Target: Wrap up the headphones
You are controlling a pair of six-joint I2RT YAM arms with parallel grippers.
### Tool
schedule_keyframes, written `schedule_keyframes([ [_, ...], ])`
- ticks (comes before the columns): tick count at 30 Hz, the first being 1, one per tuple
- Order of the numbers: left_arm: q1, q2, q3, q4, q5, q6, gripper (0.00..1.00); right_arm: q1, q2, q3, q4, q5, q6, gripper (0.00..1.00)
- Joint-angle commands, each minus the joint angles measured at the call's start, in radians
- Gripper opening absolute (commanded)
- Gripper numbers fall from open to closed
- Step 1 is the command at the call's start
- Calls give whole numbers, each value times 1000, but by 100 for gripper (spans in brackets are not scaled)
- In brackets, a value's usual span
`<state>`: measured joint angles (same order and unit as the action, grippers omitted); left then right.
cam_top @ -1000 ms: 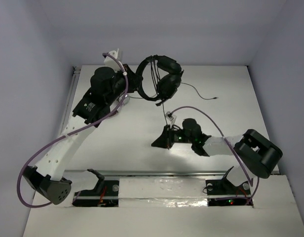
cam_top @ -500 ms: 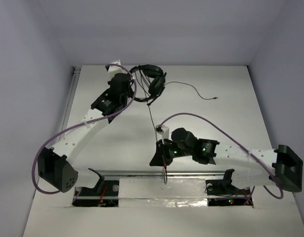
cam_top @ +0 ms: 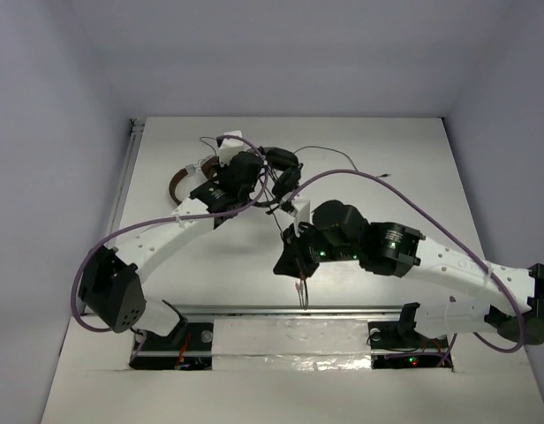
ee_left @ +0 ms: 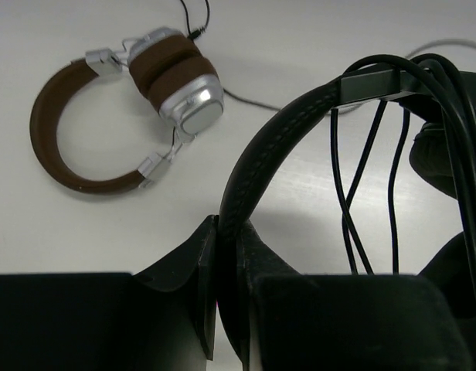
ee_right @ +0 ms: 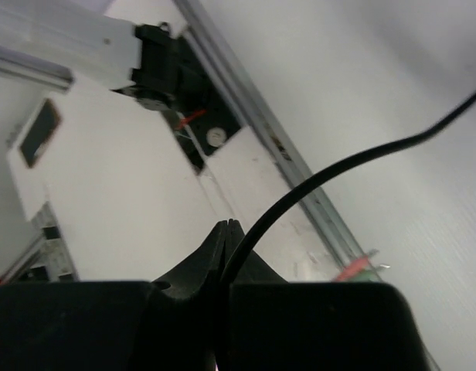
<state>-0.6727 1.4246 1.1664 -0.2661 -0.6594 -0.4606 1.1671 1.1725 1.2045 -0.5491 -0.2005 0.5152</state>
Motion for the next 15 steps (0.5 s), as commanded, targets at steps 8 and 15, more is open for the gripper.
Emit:
schedule_keyframes([
  [8, -91, -124, -112, -128, 116, 129, 0, -144, -22, 127, -196, 407, -208, 0],
  [15, -143, -159, -94, -219, 375, 307, 0, -287, 68, 190, -187, 467, -336, 0],
])
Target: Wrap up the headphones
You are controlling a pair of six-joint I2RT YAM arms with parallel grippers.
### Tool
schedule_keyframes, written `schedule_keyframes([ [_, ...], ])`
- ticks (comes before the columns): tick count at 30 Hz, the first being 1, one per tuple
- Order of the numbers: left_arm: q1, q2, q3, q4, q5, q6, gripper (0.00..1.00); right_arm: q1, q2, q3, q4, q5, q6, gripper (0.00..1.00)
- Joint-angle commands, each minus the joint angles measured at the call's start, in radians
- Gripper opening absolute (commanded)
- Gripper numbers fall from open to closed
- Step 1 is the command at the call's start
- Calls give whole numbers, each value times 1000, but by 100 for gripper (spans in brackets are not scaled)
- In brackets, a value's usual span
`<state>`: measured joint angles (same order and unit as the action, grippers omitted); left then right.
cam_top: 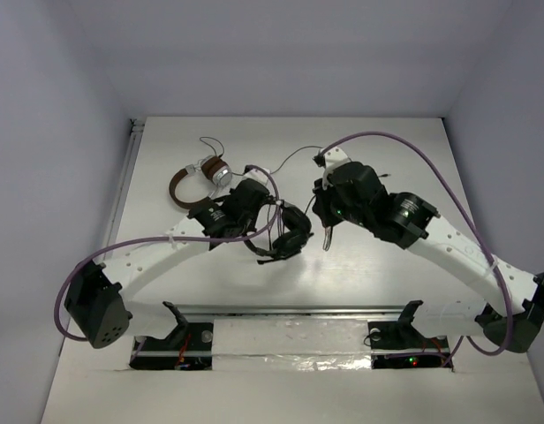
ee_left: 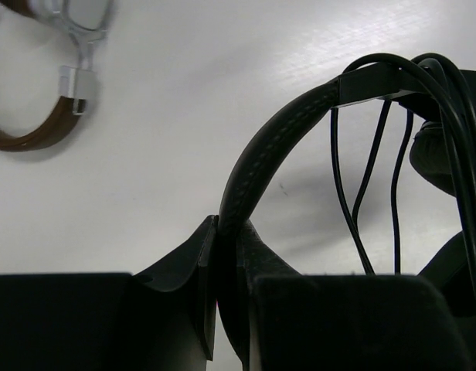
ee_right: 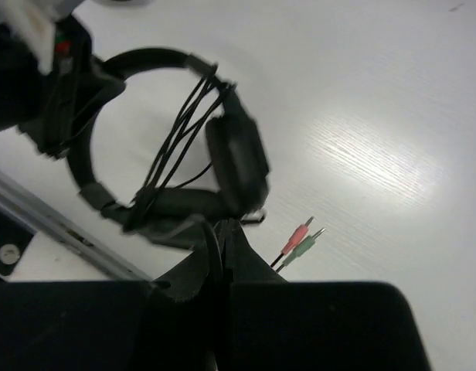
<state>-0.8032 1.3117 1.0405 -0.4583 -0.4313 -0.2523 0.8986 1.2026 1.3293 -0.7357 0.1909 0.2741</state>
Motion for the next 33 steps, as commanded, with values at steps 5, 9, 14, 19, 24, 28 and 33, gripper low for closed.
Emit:
schedule_keyframes([
  [5, -13, -84, 23, -5, 354, 142, 0, -73, 90, 93, 24, 185, -128, 0],
  [9, -13, -130, 15, 26, 481, 154, 0, -147, 91, 18, 142, 197, -124, 0],
  [14, 8, -190, 73, 50, 548, 127, 0, -207, 109, -99, 283, 86, -69, 0],
  [19, 48, -239, 147, 85, 667, 113, 0, -277, 83, -263, 499, -247, 6, 1],
  [24, 96, -282, 179, 187, 752, 41, 0, -302, 68, -462, 852, -643, 125, 6],
  [28, 119, -287, 216, 268, 752, -27, 0, -302, 81, -614, 1230, -749, 285, 14],
  [33, 119, -273, 237, 362, 694, -93, 0, -302, 123, -693, 1391, -763, 353, 19],
])
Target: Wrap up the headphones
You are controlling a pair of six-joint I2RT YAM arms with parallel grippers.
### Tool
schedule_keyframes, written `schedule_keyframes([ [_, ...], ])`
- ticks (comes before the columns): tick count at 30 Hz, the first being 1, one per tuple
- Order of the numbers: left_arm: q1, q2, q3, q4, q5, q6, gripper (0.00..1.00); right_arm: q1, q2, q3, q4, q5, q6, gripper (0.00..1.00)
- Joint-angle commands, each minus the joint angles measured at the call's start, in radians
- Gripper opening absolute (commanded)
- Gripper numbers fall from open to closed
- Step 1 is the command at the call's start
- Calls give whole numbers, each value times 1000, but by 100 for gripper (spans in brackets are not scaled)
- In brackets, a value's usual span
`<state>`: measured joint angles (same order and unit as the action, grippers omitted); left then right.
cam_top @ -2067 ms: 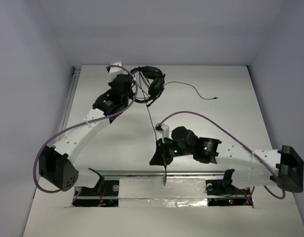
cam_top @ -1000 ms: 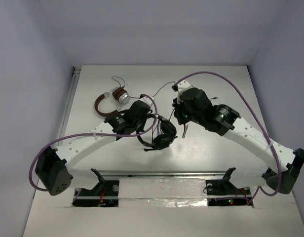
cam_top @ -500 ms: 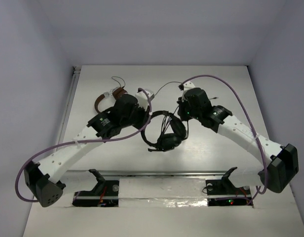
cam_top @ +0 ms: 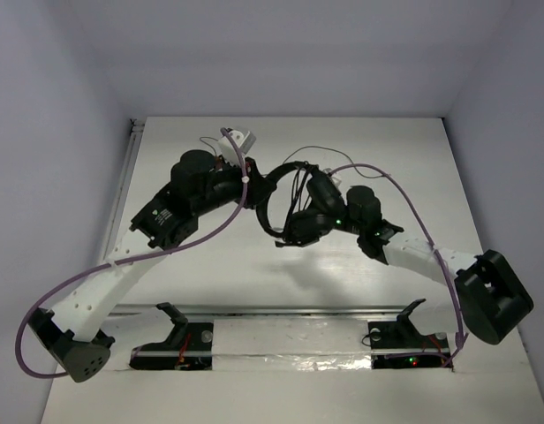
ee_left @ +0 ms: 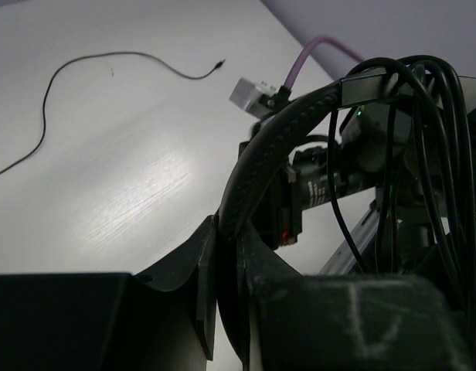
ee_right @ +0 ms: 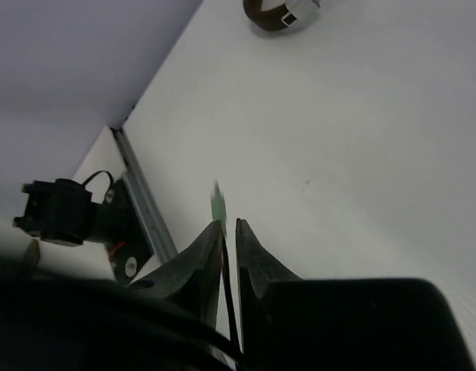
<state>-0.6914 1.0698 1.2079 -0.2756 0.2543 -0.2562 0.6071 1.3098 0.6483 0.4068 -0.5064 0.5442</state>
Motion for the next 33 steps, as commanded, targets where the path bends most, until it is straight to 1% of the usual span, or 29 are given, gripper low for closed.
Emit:
schedule_keyframes([
  [1, 7, -30, 74, 185, -1, -95, 0, -10, 23, -15, 256, -69, 91, 20],
  [2, 7, -21, 78, 193, -9, -100, 0, -10, 28, -22, 268, -72, 95, 18],
  [3, 7, -19, 81, 196, -41, -107, 0, -10, 26, -42, 285, -75, 103, 16],
  [5, 7, -8, 79, 211, -61, -127, 0, -10, 25, -59, 326, -69, 129, 9],
  [8, 7, 2, 73, 226, -159, -169, 0, -10, 14, -85, 346, -43, 161, 1],
  [9, 7, 4, 68, 236, -218, -199, 0, -10, 6, -94, 351, -37, 174, 0],
  [10, 7, 10, 67, 240, -248, -213, 0, -10, 2, -117, 362, -26, 204, 1],
  [11, 7, 25, 64, 243, -304, -228, 0, -1, -3, -128, 359, 9, 223, 0],
  [12, 7, 35, 64, 243, -396, -259, 0, 19, -7, -137, 354, 23, 236, 0],
  [14, 7, 68, 59, 266, -466, -278, 0, 51, -23, -163, 342, 72, 281, 0],
  [15, 7, 84, 58, 269, -534, -285, 0, 69, -29, -173, 340, 91, 298, 1],
  [19, 29, 154, 50, 323, -607, -337, 0, 208, -69, -193, 305, 210, 368, 1],
  [23, 29, 243, 62, 335, -685, -359, 0, 290, -106, -179, 256, 317, 399, 2],
  [24, 29, 254, 61, 337, -705, -365, 0, 299, -113, -168, 241, 328, 427, 3],
  [29, 29, 321, 32, 355, -780, -385, 0, 367, -110, -173, 274, 384, 467, 3],
  [31, 29, 335, 13, 371, -802, -380, 0, 385, -92, -148, 265, 370, 470, 4],
  [33, 3, 348, -22, 386, -831, -374, 0, 385, -81, -131, 270, 347, 473, 4],
])
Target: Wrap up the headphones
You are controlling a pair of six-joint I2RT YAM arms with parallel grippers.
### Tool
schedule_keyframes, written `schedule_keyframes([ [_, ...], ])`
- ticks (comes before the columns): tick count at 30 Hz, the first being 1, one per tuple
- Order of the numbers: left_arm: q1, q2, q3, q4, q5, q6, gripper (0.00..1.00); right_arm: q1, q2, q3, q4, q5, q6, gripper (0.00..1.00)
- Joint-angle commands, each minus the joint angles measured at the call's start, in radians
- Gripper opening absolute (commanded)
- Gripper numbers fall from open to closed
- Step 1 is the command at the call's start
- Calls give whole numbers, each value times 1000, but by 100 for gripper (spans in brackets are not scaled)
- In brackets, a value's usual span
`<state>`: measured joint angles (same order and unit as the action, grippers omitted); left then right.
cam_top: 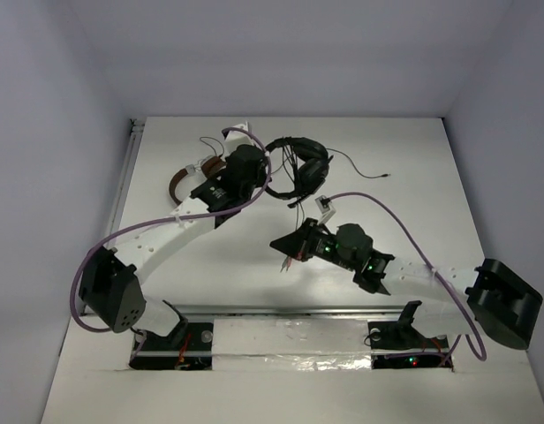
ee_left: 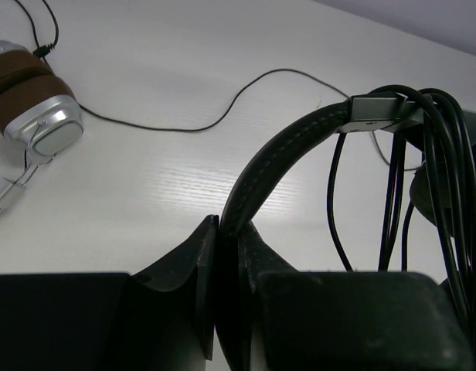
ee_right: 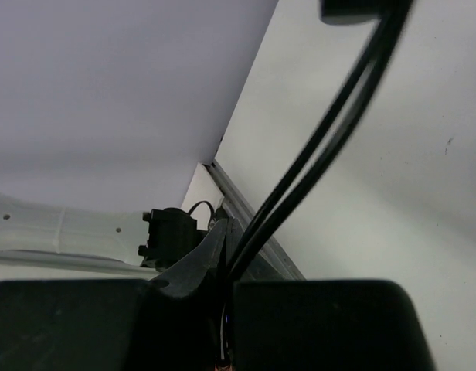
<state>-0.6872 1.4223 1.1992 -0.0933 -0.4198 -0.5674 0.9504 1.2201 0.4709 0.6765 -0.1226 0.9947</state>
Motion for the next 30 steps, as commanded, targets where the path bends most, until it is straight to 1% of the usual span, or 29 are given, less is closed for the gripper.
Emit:
schedule_keyframes([
  [1, -11, -2, -27, 208, -165, -63, 0, 42, 12, 55, 0, -41, 25, 4],
  [4, -58, 9, -91, 222, -178, -78, 0, 42, 15, 107, -20, -31, 35, 4],
  [5, -72, 12, -137, 243, -177, -84, 0, 42, 21, 123, -29, -23, 38, 4],
  [7, -92, 15, -174, 247, -163, -106, 0, 42, 22, 162, -64, 32, 47, 5],
  [8, -106, 15, -212, 254, -151, -123, 0, 42, 21, 170, -74, 84, 48, 6],
  [10, -120, 10, -245, 253, -132, -138, 0, 42, 16, 190, -116, 124, 51, 8],
  [14, -158, -6, -332, 248, -106, -173, 0, 42, 24, 207, -166, 299, 73, 13],
  [17, -169, -11, -378, 247, -76, -201, 0, 42, 61, 204, -179, 354, 93, 15],
  [22, -178, 4, -432, 251, -33, -233, 0, 42, 116, 189, -206, 463, 130, 22],
  [24, -187, 16, -446, 259, -16, -235, 0, 42, 136, 184, -219, 503, 133, 29],
  [30, -187, 32, -455, 264, 29, -247, 0, 42, 160, 190, -279, 581, 130, 33],
])
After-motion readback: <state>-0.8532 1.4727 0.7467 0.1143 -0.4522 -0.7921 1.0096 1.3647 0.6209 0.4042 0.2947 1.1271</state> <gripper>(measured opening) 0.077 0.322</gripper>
